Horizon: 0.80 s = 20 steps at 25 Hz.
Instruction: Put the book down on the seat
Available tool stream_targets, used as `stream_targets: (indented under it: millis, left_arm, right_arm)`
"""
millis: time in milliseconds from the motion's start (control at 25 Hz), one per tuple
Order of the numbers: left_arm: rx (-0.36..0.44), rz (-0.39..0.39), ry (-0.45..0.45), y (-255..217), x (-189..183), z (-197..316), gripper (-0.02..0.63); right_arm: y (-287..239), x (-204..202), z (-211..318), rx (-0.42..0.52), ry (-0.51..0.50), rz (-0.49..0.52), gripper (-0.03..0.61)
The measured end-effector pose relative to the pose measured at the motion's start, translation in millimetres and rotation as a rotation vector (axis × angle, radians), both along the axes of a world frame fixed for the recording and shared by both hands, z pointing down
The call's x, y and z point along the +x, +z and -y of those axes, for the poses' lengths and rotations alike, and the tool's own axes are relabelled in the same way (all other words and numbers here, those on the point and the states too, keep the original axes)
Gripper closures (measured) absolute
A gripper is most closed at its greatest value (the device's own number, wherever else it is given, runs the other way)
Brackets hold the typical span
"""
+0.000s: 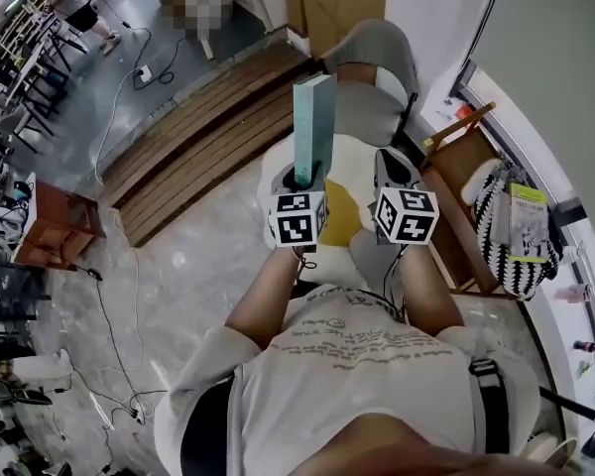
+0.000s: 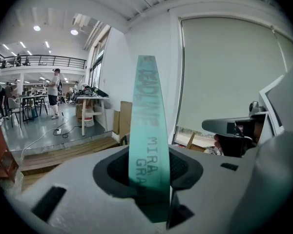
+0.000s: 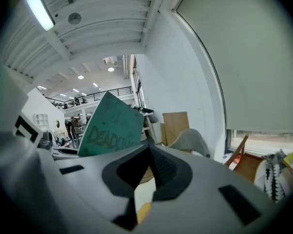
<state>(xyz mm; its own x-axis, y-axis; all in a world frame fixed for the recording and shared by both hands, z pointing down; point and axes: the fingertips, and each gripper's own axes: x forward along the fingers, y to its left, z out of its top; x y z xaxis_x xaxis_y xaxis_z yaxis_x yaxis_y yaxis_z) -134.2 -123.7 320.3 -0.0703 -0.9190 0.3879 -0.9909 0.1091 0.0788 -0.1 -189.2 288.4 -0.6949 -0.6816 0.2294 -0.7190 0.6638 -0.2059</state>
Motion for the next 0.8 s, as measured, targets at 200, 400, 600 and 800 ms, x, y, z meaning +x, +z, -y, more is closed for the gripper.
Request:
stream_targets:
  millis: [200, 400, 600, 800]
  left_arm:
    - [-0.030, -0.016, 0.023, 12.5, -10.1, 8.8, 0.454]
    - [-0.074, 0.010, 0.027, 28.5, -23.7, 17.5, 0.454]
    - [-0.150, 0.018, 0.019, 59.4, -32.7, 26.4, 0.454]
    - [-0.278, 0.056, -0.008, 102.5, -46.2, 32.2, 0.454]
  right_arm:
    - [8.5, -8.1, 4.4, -0.012, 0.020, -0.021, 0.551]
    - [13.9, -13.0, 11.8, -0.022, 0.049, -0.042, 0.551]
    - [28.0, -12.3, 19.9, -0.048, 0.084, -0.083, 0.551]
    - [49.4, -12.2, 26.4, -0.095, 0.119, -0.125, 0.551]
